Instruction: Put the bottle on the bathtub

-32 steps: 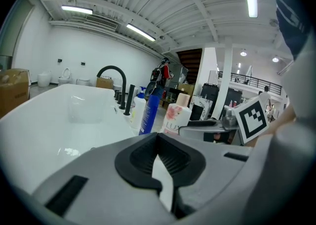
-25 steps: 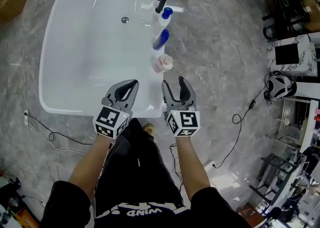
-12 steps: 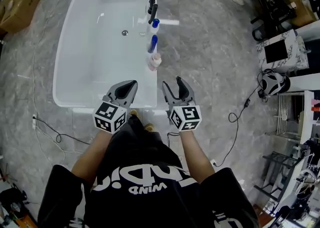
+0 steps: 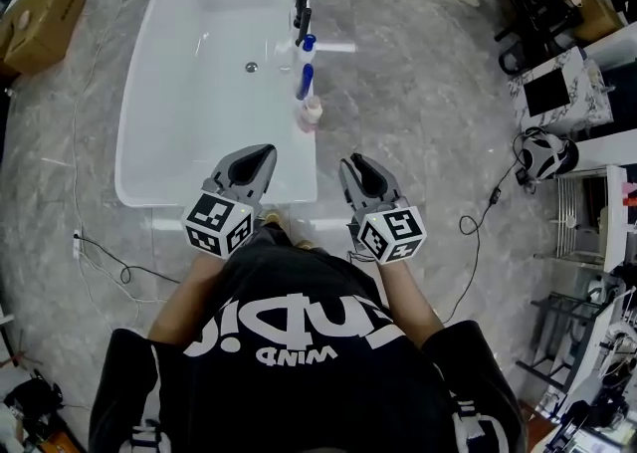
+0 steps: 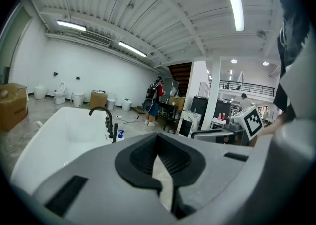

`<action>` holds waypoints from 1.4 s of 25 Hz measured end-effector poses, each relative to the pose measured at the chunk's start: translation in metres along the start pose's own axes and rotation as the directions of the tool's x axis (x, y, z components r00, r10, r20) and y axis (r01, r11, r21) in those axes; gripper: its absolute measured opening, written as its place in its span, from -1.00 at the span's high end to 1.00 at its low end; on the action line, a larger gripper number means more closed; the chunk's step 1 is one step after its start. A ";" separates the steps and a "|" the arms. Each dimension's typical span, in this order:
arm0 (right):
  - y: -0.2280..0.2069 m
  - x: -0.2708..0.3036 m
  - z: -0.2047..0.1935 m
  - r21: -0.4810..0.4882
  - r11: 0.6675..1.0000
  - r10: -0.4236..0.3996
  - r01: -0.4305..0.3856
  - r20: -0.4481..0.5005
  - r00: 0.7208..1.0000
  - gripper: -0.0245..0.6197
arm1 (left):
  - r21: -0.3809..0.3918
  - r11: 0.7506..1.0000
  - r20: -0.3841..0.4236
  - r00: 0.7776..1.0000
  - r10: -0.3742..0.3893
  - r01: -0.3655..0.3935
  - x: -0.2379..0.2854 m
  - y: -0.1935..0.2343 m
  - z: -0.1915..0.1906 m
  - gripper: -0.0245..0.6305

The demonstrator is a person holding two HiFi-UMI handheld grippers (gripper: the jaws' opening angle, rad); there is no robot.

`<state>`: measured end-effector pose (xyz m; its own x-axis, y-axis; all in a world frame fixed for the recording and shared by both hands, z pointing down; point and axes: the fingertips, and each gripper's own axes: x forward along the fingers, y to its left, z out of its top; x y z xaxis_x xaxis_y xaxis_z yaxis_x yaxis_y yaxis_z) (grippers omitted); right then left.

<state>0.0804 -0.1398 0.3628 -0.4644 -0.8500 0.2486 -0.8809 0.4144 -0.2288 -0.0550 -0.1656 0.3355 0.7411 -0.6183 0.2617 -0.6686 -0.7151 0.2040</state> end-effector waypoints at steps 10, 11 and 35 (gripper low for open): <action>0.000 -0.037 0.018 -0.032 0.998 -0.059 0.062 0.071 0.996 0.85 | 0.021 0.997 0.022 0.997 0.075 -0.076 -0.031 0.008 -0.004 0.90; -0.002 -0.039 0.019 -0.033 0.997 -0.070 0.074 0.087 0.994 0.85 | 0.026 0.996 0.023 0.996 0.088 -0.089 -0.033 0.011 -0.008 0.90; -0.034 -0.047 -0.012 -0.048 0.981 -0.183 0.187 0.082 0.980 0.85 | 0.029 0.988 0.022 0.989 0.148 -0.148 -0.032 0.012 -0.031 0.90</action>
<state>0.1309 -0.1098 0.3696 -0.2866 -0.9351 0.2082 -0.9555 0.2634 -0.1326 -0.0881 -0.1445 0.3588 0.6352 -0.7241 0.2687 -0.7691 -0.6246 0.1351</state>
